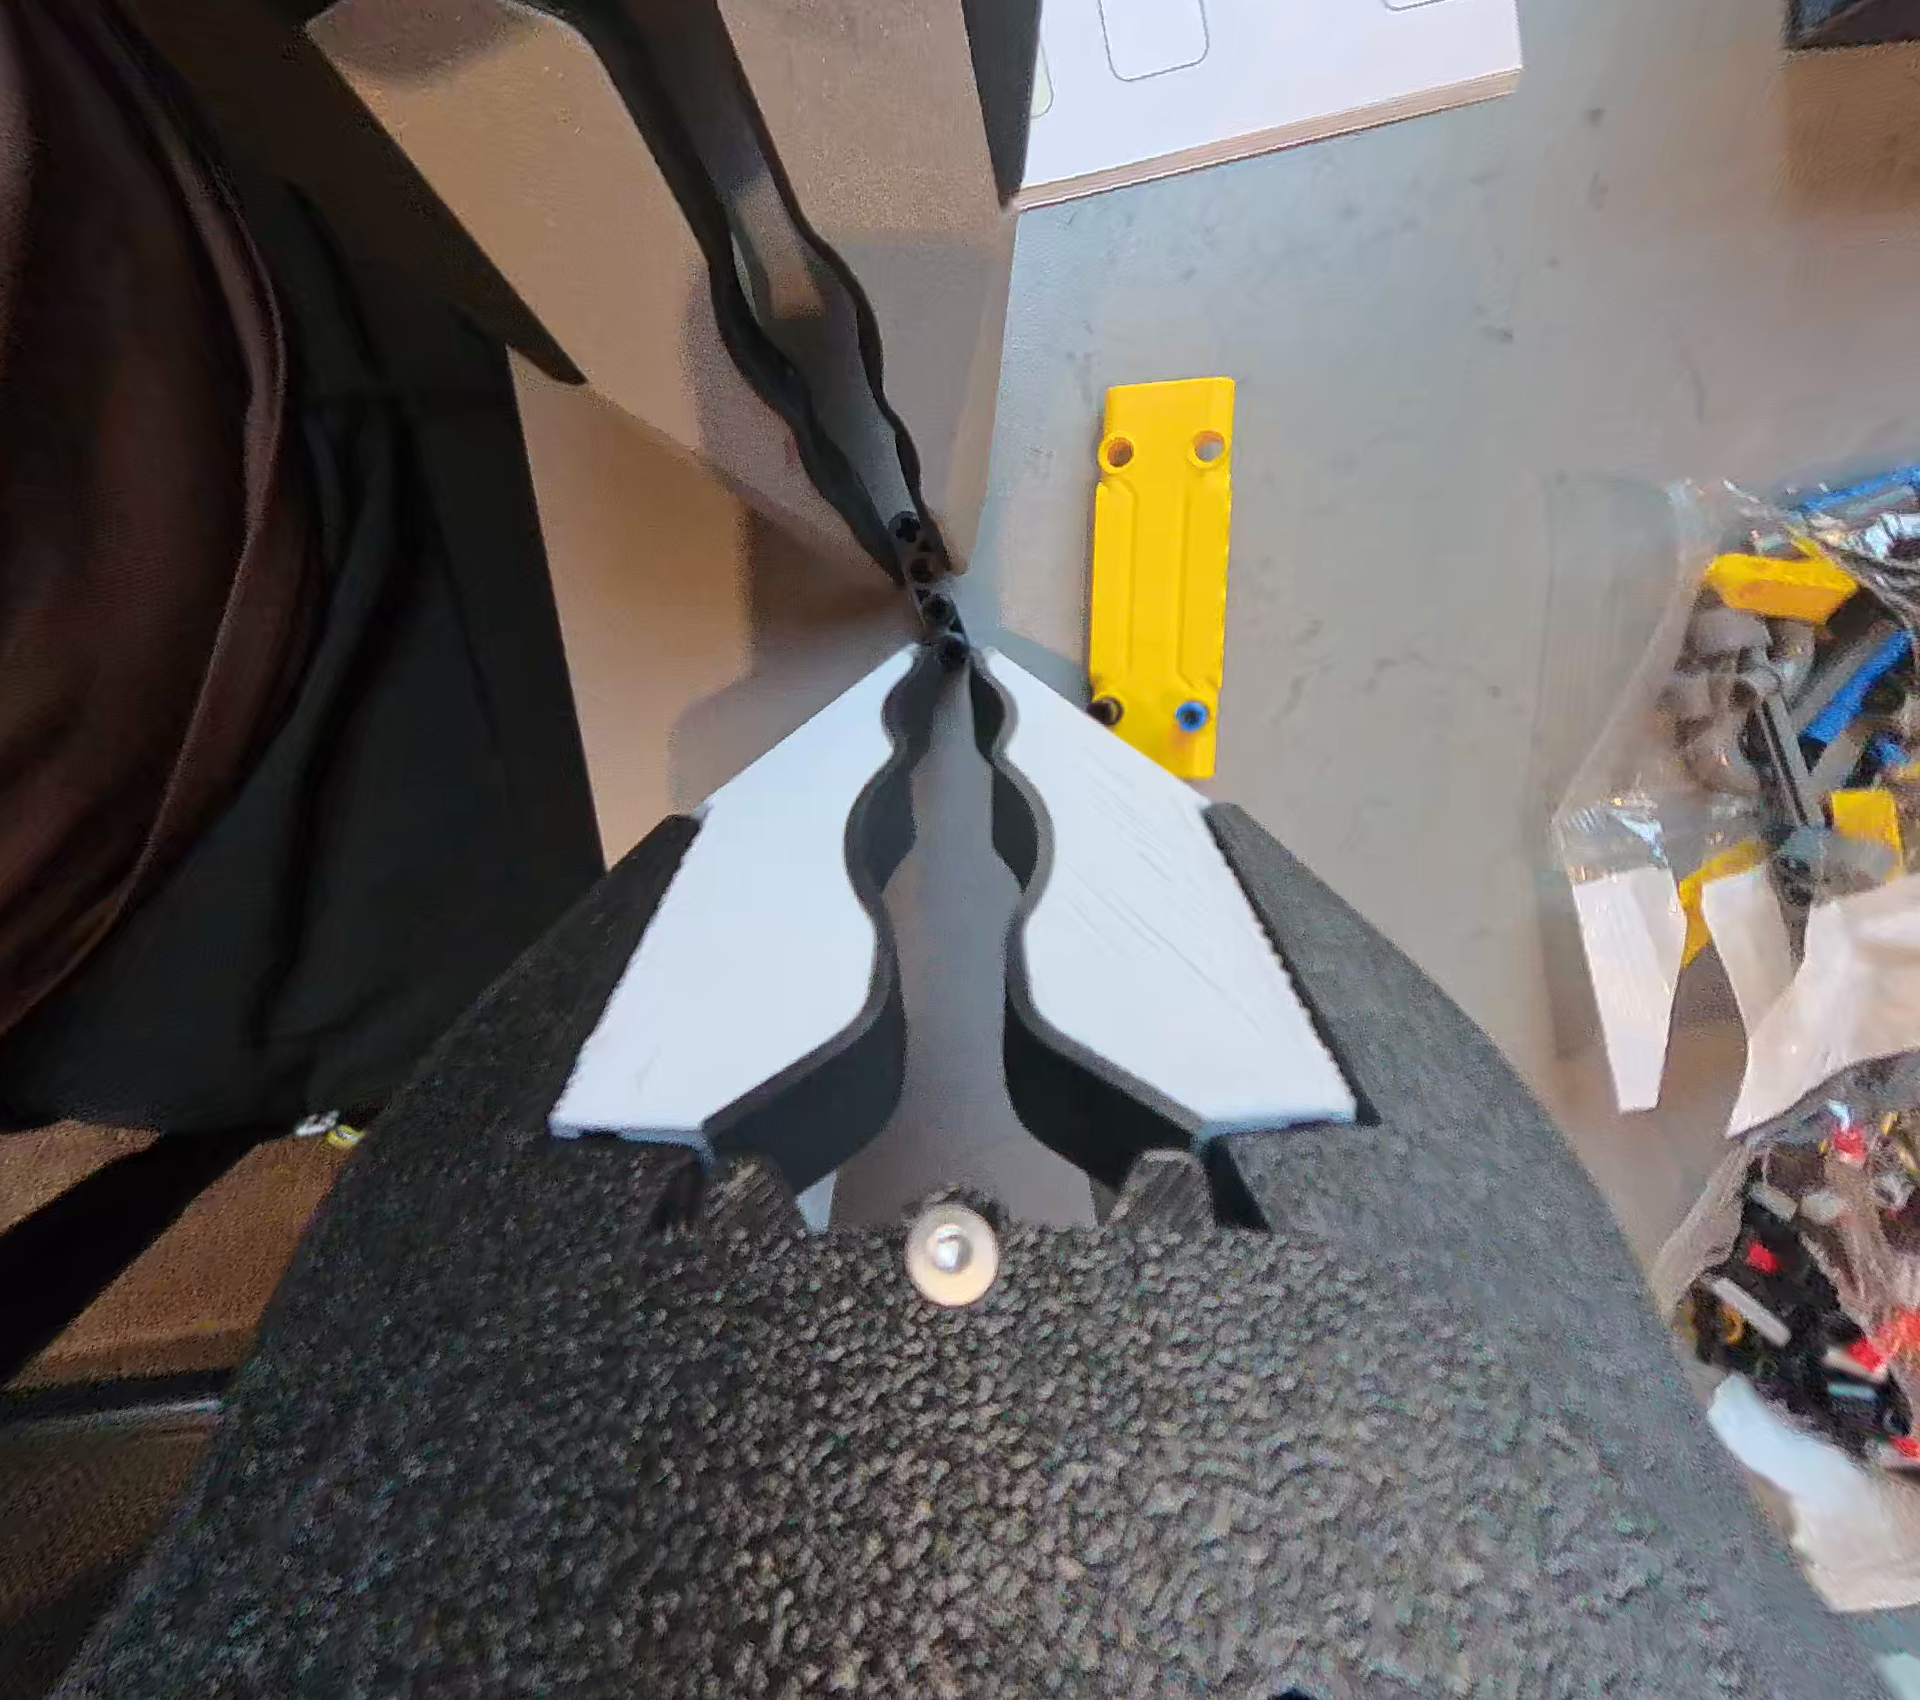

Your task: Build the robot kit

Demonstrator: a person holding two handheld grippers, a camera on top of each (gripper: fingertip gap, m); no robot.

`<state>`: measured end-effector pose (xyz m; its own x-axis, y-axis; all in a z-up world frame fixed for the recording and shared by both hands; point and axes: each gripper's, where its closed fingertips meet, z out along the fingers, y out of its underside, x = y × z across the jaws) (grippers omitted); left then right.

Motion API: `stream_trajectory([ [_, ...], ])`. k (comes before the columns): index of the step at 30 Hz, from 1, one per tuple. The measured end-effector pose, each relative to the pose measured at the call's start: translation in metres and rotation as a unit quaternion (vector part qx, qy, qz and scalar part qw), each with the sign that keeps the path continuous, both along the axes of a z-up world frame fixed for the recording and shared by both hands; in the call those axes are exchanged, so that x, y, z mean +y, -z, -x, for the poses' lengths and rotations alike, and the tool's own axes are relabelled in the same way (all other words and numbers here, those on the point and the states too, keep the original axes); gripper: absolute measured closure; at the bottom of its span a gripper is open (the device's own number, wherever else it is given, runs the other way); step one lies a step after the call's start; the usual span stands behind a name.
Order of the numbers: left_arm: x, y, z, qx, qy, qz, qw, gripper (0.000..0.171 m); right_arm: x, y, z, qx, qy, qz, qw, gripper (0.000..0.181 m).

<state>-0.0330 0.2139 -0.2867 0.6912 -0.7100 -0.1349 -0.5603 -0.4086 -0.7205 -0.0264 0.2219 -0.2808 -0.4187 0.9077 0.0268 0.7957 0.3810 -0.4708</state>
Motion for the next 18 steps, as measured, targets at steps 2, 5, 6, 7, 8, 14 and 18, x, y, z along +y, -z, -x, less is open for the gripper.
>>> stream_trajectory([
  [2,0.0,0.0,0.0,0.001,0.001,-0.001,1.0,0.166,-0.003,-0.007,-0.001,0.033,0.019,0.03,0.999,0.167],
  [5,-0.001,0.0,-0.001,0.0,0.004,-0.001,1.0,0.166,0.0,-0.011,0.0,0.062,0.049,0.047,0.996,0.163],
  [6,-0.001,0.0,-0.001,0.0,0.004,0.0,1.0,0.166,0.001,-0.012,0.0,0.068,0.051,0.045,0.995,0.163],
  [7,-0.001,0.0,-0.001,-0.001,0.005,0.0,1.0,0.166,0.0,-0.014,0.002,0.073,0.051,0.044,0.995,0.163],
  [8,-0.001,0.0,-0.001,-0.002,0.005,0.001,1.0,0.166,-0.001,-0.014,0.003,0.076,0.048,0.042,0.995,0.164],
  [14,-0.001,0.0,-0.001,-0.001,0.004,0.002,1.0,0.166,-0.002,-0.006,0.005,0.081,0.042,0.016,0.996,0.181],
  [18,-0.001,0.0,-0.001,0.001,0.004,0.0,1.0,0.166,-0.002,-0.006,0.005,0.1,0.038,0.0,0.994,0.181],
])
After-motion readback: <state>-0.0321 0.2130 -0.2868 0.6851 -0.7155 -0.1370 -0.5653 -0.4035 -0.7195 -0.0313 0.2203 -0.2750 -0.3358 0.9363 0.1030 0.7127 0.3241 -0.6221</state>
